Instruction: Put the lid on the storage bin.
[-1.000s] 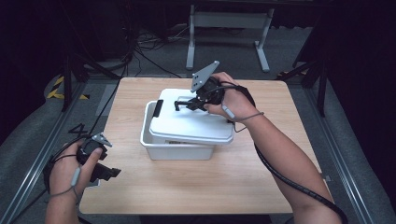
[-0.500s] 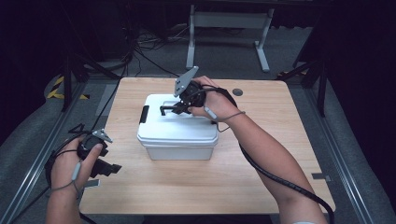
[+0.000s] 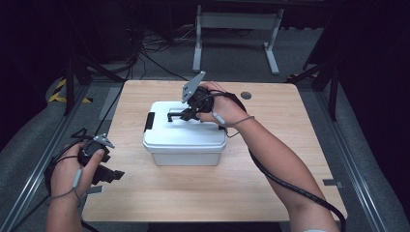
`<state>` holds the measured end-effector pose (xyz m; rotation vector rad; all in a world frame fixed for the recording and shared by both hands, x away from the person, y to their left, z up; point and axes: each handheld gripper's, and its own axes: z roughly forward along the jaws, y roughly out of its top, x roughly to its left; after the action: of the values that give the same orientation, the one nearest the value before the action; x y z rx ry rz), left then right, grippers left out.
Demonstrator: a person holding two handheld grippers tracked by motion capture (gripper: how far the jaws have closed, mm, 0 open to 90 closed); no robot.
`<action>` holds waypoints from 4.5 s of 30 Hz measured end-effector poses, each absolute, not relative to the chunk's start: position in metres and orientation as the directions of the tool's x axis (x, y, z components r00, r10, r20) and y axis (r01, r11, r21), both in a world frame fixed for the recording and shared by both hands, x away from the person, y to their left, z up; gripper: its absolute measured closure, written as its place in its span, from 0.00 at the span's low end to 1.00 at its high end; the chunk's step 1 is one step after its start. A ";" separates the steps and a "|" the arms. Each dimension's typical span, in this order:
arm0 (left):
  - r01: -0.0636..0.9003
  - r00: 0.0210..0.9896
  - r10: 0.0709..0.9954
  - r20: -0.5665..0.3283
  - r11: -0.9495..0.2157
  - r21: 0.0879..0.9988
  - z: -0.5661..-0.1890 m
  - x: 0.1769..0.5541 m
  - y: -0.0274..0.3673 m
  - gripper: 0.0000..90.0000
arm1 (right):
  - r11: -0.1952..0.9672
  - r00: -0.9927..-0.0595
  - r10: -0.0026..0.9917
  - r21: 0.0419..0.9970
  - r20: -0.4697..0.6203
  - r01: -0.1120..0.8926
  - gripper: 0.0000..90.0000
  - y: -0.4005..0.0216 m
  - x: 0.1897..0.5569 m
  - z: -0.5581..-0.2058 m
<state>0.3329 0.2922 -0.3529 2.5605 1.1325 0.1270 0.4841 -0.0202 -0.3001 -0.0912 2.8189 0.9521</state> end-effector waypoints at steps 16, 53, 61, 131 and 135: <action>0.698 0.684 0.728 -0.054 -0.632 0.337 -0.353 0.335 0.288 0.24 | 0.812 -0.981 0.023 0.576 -0.191 -0.093 0.93 -0.018 0.481 -0.309; 0.705 0.671 0.740 -0.049 -0.616 0.351 -0.355 0.344 0.289 0.22 | 0.719 -0.943 0.306 0.682 -0.133 0.137 0.62 -0.116 0.453 -0.269; 0.706 0.661 0.750 -0.036 -0.604 0.369 -0.353 0.351 0.283 0.19 | 0.690 -0.922 0.368 0.700 -0.121 0.183 0.61 -0.152 0.450 -0.262; 0.734 0.646 0.762 -0.045 -0.603 0.313 -0.383 0.370 0.279 0.22 | 0.669 -0.758 0.652 0.467 0.006 0.579 0.47 -0.272 0.452 -0.433; 0.734 0.647 0.761 -0.049 -0.604 0.311 -0.384 0.370 0.280 0.22 | 0.687 -0.753 0.658 0.406 0.003 0.602 0.47 -0.273 0.450 -0.439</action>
<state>0.3705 0.2800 -0.3836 2.5651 1.1982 0.1260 0.4496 -0.2728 -0.4386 1.0346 2.7529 0.5859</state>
